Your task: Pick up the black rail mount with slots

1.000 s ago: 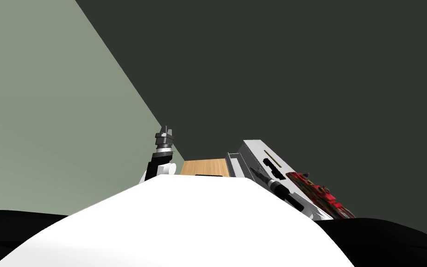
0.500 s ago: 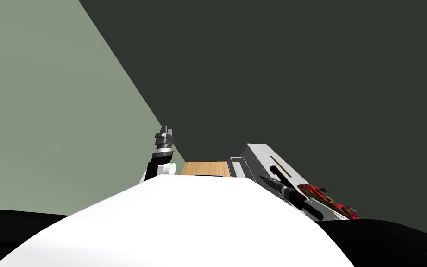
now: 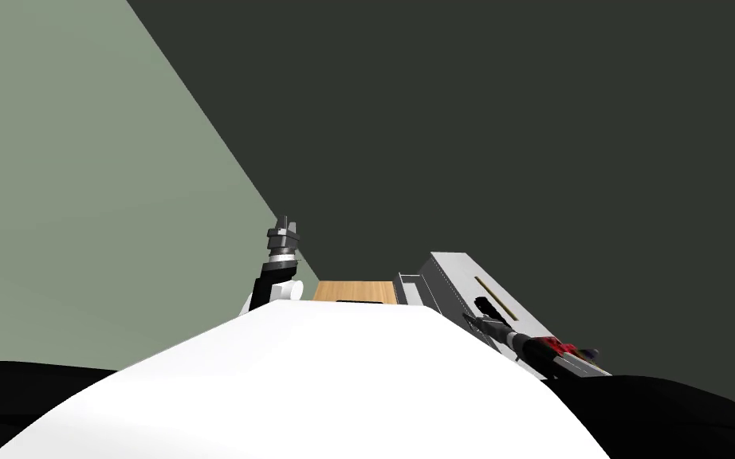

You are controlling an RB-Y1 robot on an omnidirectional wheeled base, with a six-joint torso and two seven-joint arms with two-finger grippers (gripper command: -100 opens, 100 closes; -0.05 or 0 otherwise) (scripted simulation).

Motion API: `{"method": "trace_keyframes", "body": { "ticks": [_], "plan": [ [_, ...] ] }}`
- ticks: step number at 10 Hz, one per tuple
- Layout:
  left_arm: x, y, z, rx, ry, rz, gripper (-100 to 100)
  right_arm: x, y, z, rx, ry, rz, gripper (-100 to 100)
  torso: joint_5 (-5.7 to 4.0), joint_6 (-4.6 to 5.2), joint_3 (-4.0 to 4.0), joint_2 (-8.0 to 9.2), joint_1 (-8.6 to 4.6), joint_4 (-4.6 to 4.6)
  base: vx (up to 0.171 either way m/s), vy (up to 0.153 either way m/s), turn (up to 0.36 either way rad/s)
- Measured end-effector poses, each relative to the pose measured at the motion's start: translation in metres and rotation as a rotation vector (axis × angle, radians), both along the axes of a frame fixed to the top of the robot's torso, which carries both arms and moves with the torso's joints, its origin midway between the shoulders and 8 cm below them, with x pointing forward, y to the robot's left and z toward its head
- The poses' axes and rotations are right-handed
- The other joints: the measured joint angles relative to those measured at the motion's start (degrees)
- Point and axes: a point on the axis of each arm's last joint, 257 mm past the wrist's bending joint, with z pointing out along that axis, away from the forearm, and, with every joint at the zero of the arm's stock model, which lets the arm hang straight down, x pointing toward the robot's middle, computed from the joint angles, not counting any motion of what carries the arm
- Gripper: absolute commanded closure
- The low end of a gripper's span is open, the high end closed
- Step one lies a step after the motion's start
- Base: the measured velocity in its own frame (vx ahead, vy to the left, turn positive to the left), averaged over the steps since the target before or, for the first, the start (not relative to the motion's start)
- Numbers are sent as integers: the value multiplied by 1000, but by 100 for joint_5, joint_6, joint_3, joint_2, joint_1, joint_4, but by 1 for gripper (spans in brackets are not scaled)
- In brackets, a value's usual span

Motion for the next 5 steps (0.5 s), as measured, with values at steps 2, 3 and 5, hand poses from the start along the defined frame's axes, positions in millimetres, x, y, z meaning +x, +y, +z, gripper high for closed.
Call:
{"method": "trace_keyframes", "body": {
  "ticks": [2,3,5],
  "plan": [
    [0,0,0,0,0,0,0,-25,-31,4,-73,76,8,-100,3,-1,-3,-6,0,-1,105,-12,51],
    [0,0,0,0,0,0,0,-36,-41,6,-98,99,3,-100,0,1,1,3,-2,0,70,-24,27],
    [0,0,0,0,0,0,0,-61,-64,8,-154,168,6,-100,-2,0,4,6,-14,2,97,-58,47]
  ]
}}
